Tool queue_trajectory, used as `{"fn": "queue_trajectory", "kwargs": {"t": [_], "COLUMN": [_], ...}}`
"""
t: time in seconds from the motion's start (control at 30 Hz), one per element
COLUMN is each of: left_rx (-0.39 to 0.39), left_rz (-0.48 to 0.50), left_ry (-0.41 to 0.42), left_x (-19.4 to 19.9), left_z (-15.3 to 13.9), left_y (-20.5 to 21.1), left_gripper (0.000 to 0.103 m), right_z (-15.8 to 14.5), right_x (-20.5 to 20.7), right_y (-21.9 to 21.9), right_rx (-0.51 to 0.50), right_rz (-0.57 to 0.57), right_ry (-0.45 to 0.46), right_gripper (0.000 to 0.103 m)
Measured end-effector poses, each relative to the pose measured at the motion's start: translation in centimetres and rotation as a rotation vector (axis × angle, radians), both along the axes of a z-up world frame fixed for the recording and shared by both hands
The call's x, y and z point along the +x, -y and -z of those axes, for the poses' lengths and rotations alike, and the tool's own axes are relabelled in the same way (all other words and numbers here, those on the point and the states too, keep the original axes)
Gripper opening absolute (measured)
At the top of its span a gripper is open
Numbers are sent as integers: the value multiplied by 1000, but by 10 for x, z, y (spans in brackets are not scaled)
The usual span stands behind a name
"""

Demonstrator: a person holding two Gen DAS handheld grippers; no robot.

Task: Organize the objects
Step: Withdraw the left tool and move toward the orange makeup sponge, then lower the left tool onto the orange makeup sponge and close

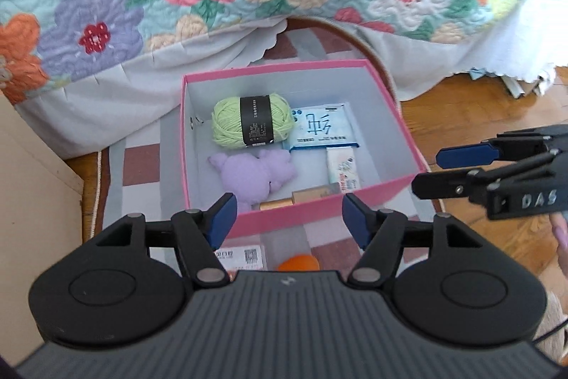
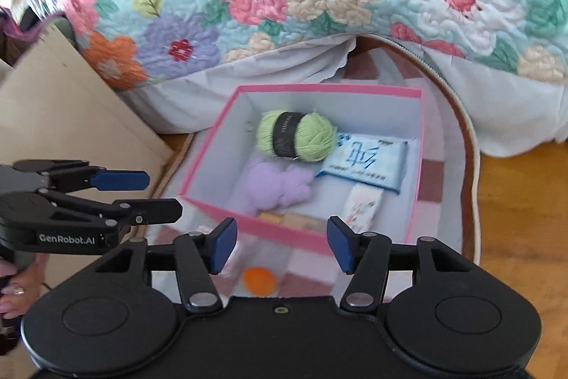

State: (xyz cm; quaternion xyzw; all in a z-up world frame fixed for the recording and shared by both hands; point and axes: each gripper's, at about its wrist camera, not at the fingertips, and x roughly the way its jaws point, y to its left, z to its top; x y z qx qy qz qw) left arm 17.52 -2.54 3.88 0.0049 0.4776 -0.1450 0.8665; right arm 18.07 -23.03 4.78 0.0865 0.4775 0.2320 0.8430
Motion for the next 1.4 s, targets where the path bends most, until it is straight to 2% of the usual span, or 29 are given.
{"fn": "queue_trajectory", "kwargs": {"t": [0.2, 0.33, 0.47, 0.5, 0.53, 0.6, 0.77, 0.87, 1.0, 1.13, 1.4], "left_rx": [-14, -8, -27, -32, -34, -35, -52, -50, -47, -76, -154], "left_rz": [-29, -32, -36, -37, -40, -50, -53, -85, -120, -136, -111], "left_ry": [5, 11, -1, -4, -1, 2, -22, -28, -57, -78, -64], "left_x": [-32, -52, -70, -74, -78, -84, -90, -91, -88, -80, -61], "left_z": [-12, -14, -7, -4, 0, 8, 40, 56, 82, 105, 138], "left_y": [-23, -31, -37, -38, -39, -41, -42, -41, -36, -32, -15], "left_gripper": [68, 70, 70, 70, 70, 75, 79, 84, 85, 85, 82], "right_z": [-26, -38, -39, -36, -32, -21, 11, 35, 74, 104, 139], "right_x": [-43, -72, -96, -101, -104, -111, -121, -118, -108, -100, -78], "right_y": [-5, -14, -24, -26, -27, -30, -43, -51, -60, -69, -85], "right_rx": [38, 26, -1, 4, 16, 24, -73, -111, -141, -153, -217], "right_rz": [-26, -66, -124, -149, -183, -246, -308, -334, -311, -302, -304], "right_ry": [58, 110, 177, 187, 197, 215, 265, 250, 228, 255, 282], "right_gripper": [74, 79, 84, 88, 91, 92, 92, 92, 92, 92, 92]}}
